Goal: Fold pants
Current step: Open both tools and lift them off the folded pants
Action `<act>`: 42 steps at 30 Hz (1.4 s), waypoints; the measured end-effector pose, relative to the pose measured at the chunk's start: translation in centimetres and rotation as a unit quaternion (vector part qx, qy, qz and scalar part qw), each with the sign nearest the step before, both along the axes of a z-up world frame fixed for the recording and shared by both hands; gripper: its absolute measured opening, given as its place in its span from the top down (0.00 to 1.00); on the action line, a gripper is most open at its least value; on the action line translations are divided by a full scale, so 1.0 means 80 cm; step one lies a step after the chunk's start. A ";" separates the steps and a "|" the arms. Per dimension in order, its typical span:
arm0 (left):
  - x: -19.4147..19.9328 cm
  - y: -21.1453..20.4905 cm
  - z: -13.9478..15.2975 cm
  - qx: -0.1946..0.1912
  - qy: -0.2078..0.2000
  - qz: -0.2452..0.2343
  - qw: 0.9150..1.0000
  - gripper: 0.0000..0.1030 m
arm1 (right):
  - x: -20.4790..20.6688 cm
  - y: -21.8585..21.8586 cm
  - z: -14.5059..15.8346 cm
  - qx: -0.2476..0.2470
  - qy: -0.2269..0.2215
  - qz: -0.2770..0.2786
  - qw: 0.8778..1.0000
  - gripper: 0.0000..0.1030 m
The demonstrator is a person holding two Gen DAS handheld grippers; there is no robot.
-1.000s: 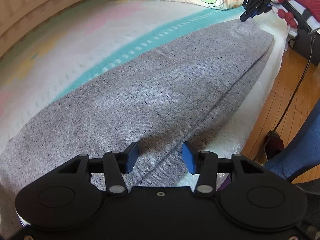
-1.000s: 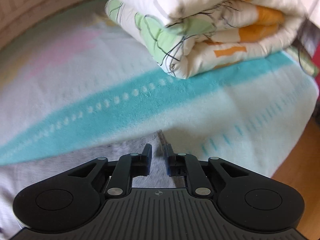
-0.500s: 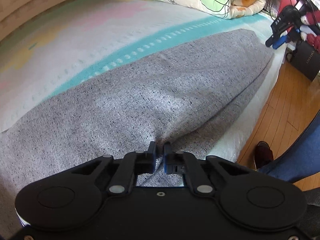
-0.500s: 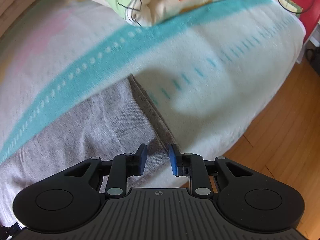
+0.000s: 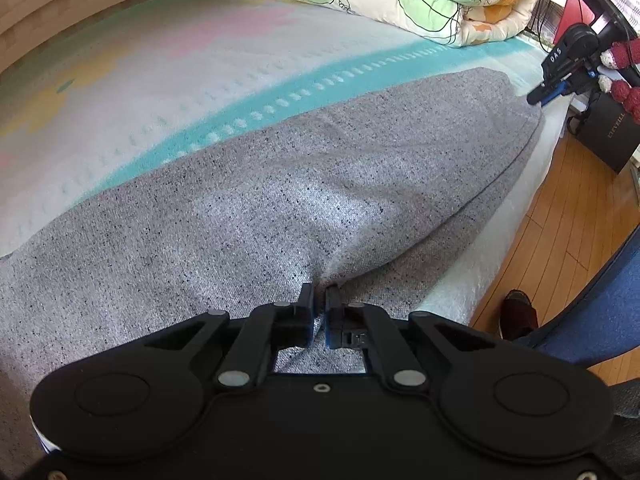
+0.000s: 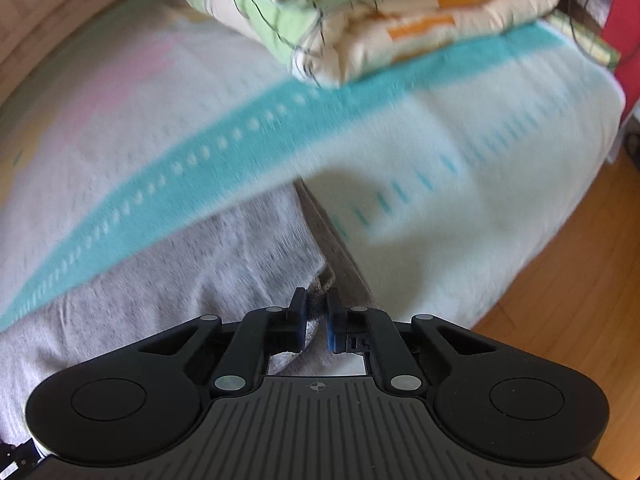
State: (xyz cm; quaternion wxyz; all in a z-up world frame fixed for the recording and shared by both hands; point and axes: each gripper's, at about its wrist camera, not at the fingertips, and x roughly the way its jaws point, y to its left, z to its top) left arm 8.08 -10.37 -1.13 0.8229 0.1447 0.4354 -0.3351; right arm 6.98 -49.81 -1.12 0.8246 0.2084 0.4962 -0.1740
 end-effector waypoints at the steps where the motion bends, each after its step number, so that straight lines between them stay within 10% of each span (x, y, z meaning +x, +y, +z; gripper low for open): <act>1: 0.000 0.001 0.002 -0.002 0.000 0.001 1.000 0.95 | 0.000 0.001 0.003 -0.006 -0.004 -0.002 1.000 0.91; 12: -0.014 0.010 0.036 -0.040 -0.001 -0.007 0.999 0.96 | -0.005 -0.004 0.002 -0.030 -0.002 -0.019 0.999 0.91; 29: -0.018 -0.010 -0.001 0.004 0.045 -0.017 0.999 0.89 | 0.014 0.014 -0.025 -0.107 0.091 0.005 0.990 0.86; 36: -0.022 -0.013 0.007 0.011 0.055 -0.002 0.998 0.64 | 0.000 0.002 0.014 -0.165 0.030 -0.065 0.984 0.86; 42: -0.021 -0.005 0.018 0.013 0.052 0.026 0.998 0.63 | 0.012 0.031 0.053 -0.186 -0.046 -0.050 0.980 0.86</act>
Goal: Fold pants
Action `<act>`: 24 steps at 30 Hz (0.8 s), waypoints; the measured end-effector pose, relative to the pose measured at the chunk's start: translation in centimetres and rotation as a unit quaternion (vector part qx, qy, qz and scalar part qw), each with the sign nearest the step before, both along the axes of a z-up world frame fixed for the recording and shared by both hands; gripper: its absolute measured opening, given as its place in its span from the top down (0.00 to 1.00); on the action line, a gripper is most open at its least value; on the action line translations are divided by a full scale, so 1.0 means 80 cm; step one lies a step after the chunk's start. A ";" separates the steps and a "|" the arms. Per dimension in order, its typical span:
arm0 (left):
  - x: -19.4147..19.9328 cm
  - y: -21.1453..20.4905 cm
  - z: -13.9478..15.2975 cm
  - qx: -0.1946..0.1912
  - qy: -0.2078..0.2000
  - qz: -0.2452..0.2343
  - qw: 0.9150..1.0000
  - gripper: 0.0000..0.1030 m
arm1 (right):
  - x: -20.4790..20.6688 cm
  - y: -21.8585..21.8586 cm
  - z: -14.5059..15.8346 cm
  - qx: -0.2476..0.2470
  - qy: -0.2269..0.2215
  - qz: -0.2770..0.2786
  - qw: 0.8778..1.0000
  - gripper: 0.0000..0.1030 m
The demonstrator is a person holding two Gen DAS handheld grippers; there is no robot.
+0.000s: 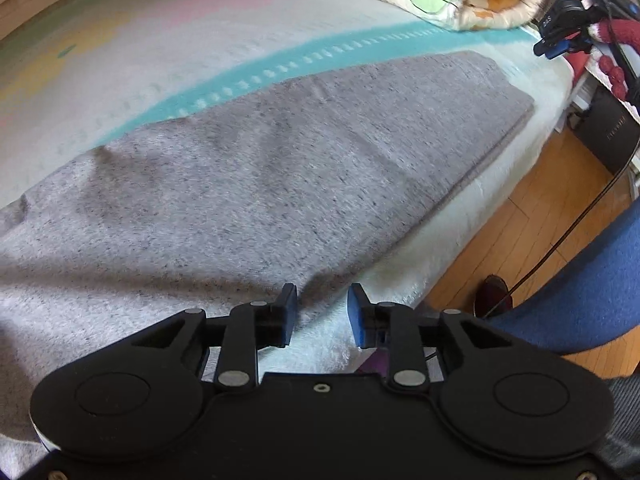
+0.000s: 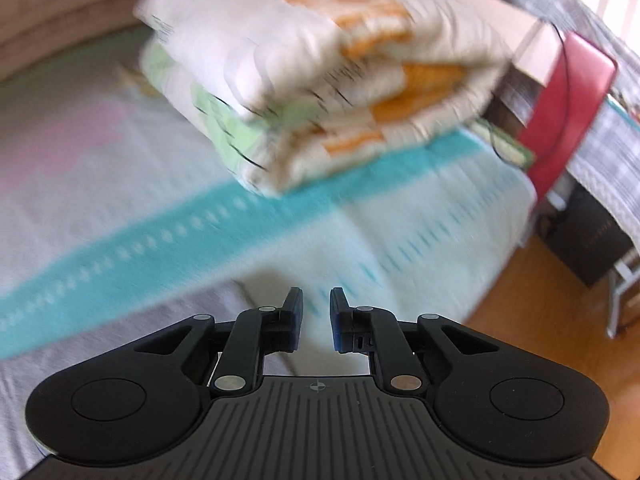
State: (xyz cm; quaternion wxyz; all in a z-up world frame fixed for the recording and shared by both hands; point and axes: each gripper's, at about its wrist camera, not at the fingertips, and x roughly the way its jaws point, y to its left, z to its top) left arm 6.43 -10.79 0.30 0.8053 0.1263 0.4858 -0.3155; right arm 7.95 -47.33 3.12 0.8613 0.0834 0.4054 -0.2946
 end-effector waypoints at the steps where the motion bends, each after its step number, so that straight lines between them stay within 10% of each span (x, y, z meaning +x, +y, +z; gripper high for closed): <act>1: 0.002 0.003 0.003 0.000 -0.004 0.008 1.000 0.63 | 0.004 0.009 0.004 -0.002 -0.004 0.012 1.000 0.86; 15: 0.040 0.079 0.033 -0.014 -0.033 0.134 0.990 0.63 | 0.063 0.163 0.044 0.002 -0.047 0.171 0.984 0.86; 24: 0.057 0.148 0.042 0.024 -0.070 0.223 0.972 0.62 | 0.087 0.316 0.036 0.041 -0.055 0.334 0.940 0.85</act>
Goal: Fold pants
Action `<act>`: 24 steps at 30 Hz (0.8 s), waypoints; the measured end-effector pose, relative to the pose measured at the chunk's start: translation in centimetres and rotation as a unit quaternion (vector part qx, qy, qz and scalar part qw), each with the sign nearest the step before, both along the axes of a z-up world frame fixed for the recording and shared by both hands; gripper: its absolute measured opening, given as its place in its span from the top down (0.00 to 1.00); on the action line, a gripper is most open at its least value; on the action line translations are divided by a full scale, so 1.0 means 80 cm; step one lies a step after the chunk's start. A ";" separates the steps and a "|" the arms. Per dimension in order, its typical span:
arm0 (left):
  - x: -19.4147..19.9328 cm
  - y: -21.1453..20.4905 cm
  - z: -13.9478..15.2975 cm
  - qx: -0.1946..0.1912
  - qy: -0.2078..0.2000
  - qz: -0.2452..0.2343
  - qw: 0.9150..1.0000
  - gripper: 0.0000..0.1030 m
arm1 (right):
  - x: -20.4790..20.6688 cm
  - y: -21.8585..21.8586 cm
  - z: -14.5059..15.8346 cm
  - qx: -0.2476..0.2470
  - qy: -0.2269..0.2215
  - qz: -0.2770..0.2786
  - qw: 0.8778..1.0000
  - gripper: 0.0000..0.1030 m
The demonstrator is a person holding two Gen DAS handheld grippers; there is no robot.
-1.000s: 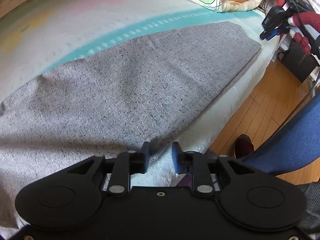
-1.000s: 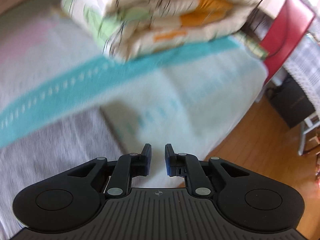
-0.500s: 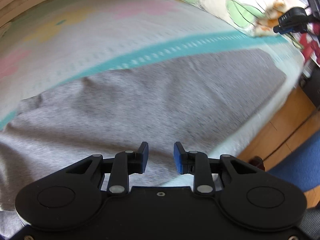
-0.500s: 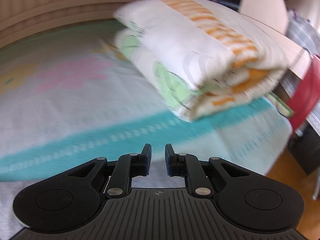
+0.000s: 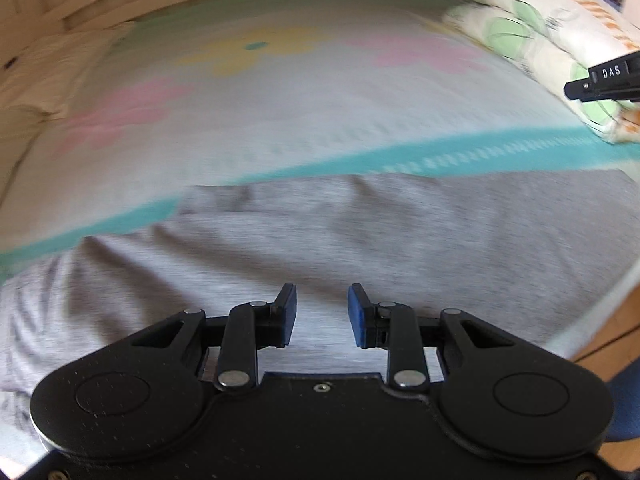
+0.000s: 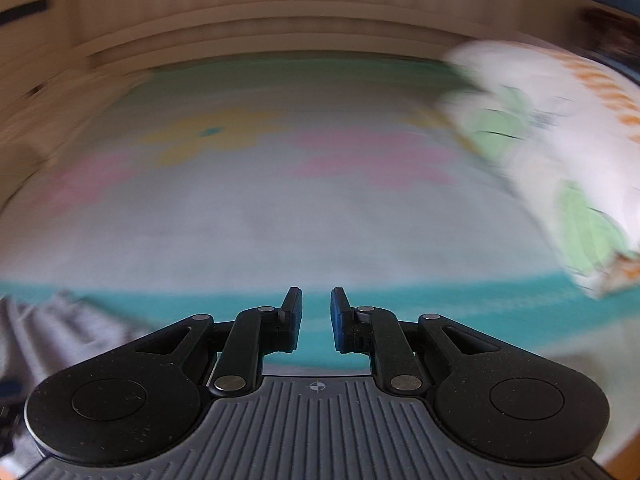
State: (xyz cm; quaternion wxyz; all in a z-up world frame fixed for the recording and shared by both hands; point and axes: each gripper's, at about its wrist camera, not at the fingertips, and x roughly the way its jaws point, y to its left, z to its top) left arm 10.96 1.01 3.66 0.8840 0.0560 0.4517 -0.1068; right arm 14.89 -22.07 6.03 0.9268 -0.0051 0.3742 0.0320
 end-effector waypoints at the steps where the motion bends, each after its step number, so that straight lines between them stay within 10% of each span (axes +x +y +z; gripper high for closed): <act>1: 0.001 0.008 0.000 0.005 -0.004 0.009 1.000 0.62 | 0.002 0.018 -0.004 0.001 0.001 0.023 1.000 0.85; 10: 0.013 0.092 -0.001 0.043 -0.030 0.117 0.992 0.51 | -0.009 0.166 -0.032 -0.026 0.005 0.219 0.975 0.85; 24: 0.048 0.242 0.009 0.078 0.002 0.239 0.968 0.46 | -0.072 0.286 -0.035 -0.019 -0.027 0.430 0.902 0.75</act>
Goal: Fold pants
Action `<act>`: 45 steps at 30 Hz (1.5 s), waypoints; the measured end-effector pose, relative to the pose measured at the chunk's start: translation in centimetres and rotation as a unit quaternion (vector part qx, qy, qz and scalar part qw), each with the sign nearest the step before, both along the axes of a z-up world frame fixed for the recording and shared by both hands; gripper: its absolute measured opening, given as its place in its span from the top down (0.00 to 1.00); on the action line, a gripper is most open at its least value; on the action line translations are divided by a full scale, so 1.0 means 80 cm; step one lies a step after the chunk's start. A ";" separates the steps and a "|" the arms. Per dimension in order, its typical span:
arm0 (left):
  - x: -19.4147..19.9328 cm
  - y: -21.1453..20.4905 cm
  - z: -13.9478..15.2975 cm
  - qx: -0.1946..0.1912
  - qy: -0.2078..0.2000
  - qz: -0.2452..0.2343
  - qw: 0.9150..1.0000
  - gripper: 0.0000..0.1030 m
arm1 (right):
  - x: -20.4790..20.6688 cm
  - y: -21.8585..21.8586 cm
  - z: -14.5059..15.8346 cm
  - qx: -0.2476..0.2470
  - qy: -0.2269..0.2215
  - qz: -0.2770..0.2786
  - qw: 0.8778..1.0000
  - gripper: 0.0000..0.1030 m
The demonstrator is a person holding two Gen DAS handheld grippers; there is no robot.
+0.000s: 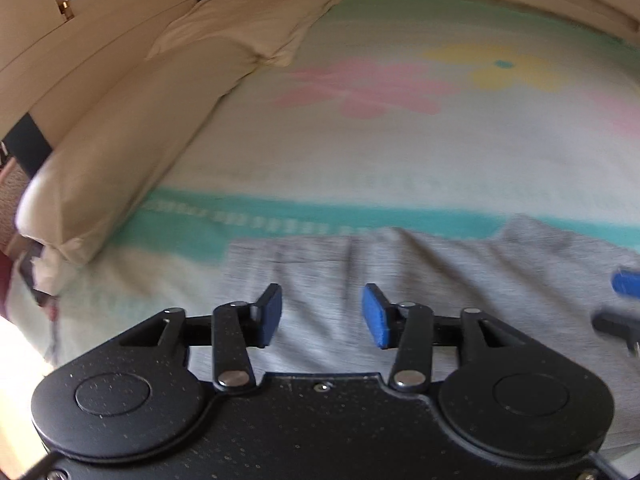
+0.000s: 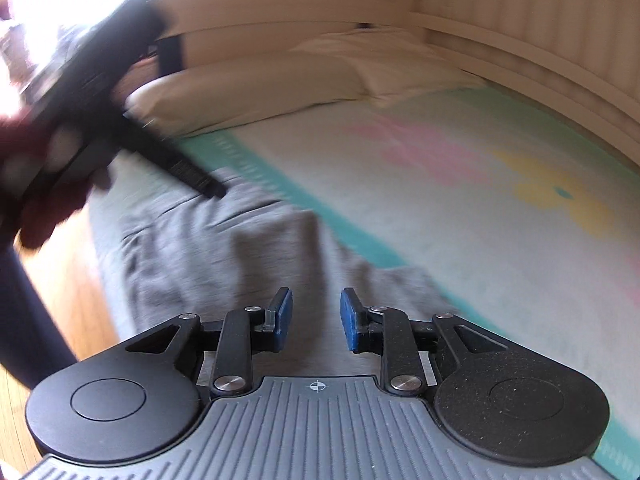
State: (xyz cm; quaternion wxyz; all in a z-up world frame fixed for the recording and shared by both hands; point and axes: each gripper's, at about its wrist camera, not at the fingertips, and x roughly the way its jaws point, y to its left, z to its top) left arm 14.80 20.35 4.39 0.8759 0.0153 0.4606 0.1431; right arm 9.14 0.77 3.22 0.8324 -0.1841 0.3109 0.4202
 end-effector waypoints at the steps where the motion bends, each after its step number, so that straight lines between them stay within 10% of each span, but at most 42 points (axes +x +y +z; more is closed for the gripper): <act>1: 0.005 0.009 -0.001 0.007 0.009 -0.001 1.000 0.46 | -0.007 0.007 -0.004 -0.002 -0.003 0.011 1.000 0.74; 10: 0.027 0.076 -0.009 -0.005 0.041 0.050 0.998 0.46 | -0.075 0.068 -0.042 -0.055 -0.101 0.100 0.988 0.57; 19: 0.026 0.089 -0.002 -0.041 0.022 0.063 0.997 0.46 | -0.105 0.112 -0.088 -0.135 -0.275 0.161 0.938 0.59; 21: 0.025 0.087 0.000 -0.037 0.020 0.060 0.997 0.46 | -0.097 0.120 -0.080 -0.124 -0.230 0.169 0.950 0.86; 25: 0.023 0.088 0.007 -0.033 0.014 0.058 0.998 0.46 | -0.027 0.119 -0.025 0.010 0.002 0.063 0.998 0.90; 29: 0.015 0.102 0.018 -0.031 -0.003 0.076 0.997 0.46 | 0.008 0.095 0.007 0.142 0.163 0.032 0.976 0.90; 35: 0.012 0.120 0.013 -0.041 0.001 0.103 0.994 0.46 | -0.019 0.128 -0.047 0.030 0.138 0.069 0.988 0.89; 45: 0.028 0.061 -0.017 -0.027 0.042 0.017 0.999 0.45 | -0.029 0.111 -0.032 0.038 0.128 0.100 0.986 0.80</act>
